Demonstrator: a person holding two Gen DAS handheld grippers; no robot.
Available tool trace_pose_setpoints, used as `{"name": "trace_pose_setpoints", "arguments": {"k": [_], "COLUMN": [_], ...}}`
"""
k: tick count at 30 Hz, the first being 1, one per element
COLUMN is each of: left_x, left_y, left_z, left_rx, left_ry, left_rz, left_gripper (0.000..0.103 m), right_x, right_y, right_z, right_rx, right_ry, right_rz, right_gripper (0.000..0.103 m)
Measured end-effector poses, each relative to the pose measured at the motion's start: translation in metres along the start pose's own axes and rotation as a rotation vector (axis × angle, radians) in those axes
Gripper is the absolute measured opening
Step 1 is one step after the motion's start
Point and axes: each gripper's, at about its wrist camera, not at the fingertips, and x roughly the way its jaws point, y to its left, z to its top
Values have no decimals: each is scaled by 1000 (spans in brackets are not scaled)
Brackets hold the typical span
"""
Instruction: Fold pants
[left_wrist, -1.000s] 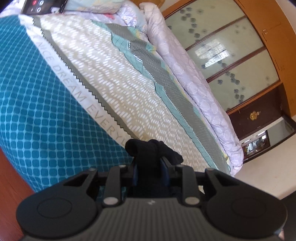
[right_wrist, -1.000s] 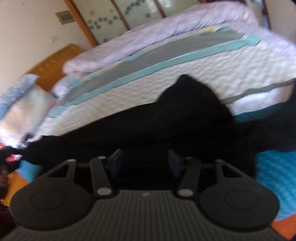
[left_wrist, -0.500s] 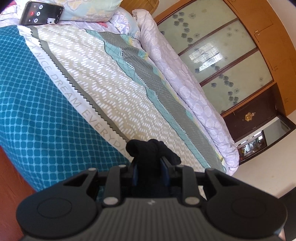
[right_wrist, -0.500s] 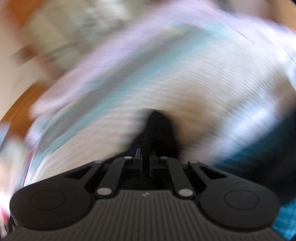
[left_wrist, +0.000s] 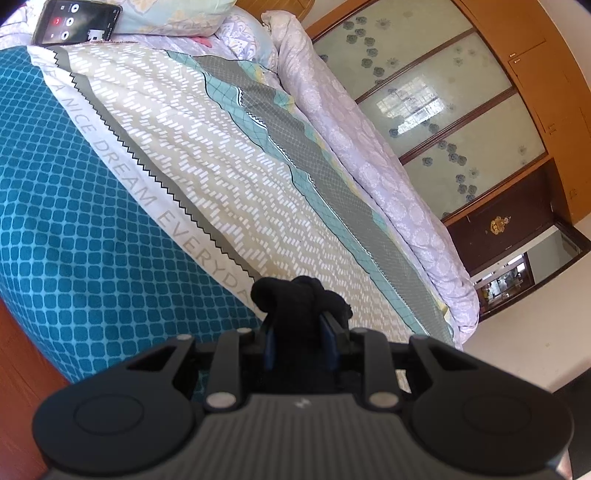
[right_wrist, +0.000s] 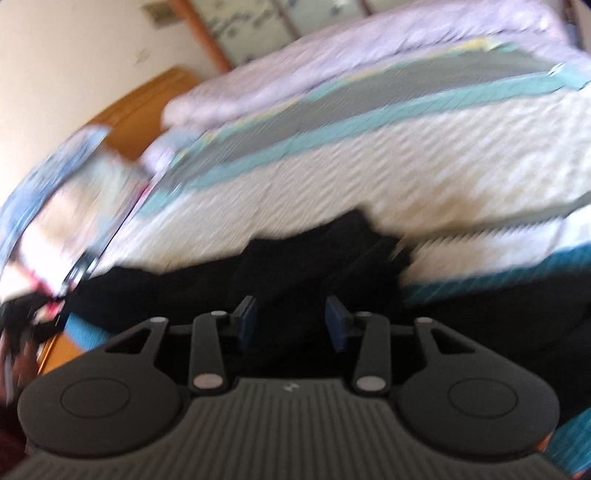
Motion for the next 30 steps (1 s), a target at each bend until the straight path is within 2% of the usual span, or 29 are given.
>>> {"name": "trace_pose_setpoints", "arguments": {"k": [2, 3, 4, 9, 10, 11, 12, 13, 16, 19, 20, 23, 27, 30], "left_x": [1, 1, 2, 0, 0, -1, 0, 0, 3, 16, 23, 46, 97, 138], "left_y": [1, 2, 2, -3, -5, -8, -10, -14, -27, -46, -54, -75, -94, -103], "left_z": [-2, -3, -4, -2, -2, 0, 3, 5, 16, 35, 43, 64, 85, 86], "left_rx": [-7, -10, -12, -1, 4, 11, 18, 27, 46, 86, 99, 127, 139, 171], "left_ry": [-5, -6, -6, -6, -6, -7, -8, -10, -21, -35, -40, -66, -48, -35], "left_rz": [-2, -1, 1, 4, 5, 5, 4, 2, -7, -20, -28, -41, -50, -13], "left_gripper": [24, 24, 24, 24, 24, 24, 24, 24, 24, 23, 23, 10, 10, 10], "right_x": [4, 10, 21, 91, 101, 112, 123, 126, 96, 56, 42, 3, -21, -18], "right_y": [-2, 1, 4, 1, -3, -8, -10, -9, 0, -19, -29, -62, -110, -149], "right_z": [12, 14, 20, 43, 42, 41, 38, 36, 56, 108, 128, 184, 242, 261], "right_rx": [-11, -32, -57, -131, -121, -111, -113, -135, -259, -240, -229, -170, -93, -26], "right_ry": [-43, -48, -43, 61, 104, 162, 207, 217, 108, -62, -127, -297, -447, -543], "right_rz": [-44, -60, -70, -138, -136, -127, -136, -149, -177, -256, -304, -454, -634, -775], "right_gripper": [57, 65, 68, 67, 60, 44, 24, 24, 23, 23, 23, 23, 23, 23]}}
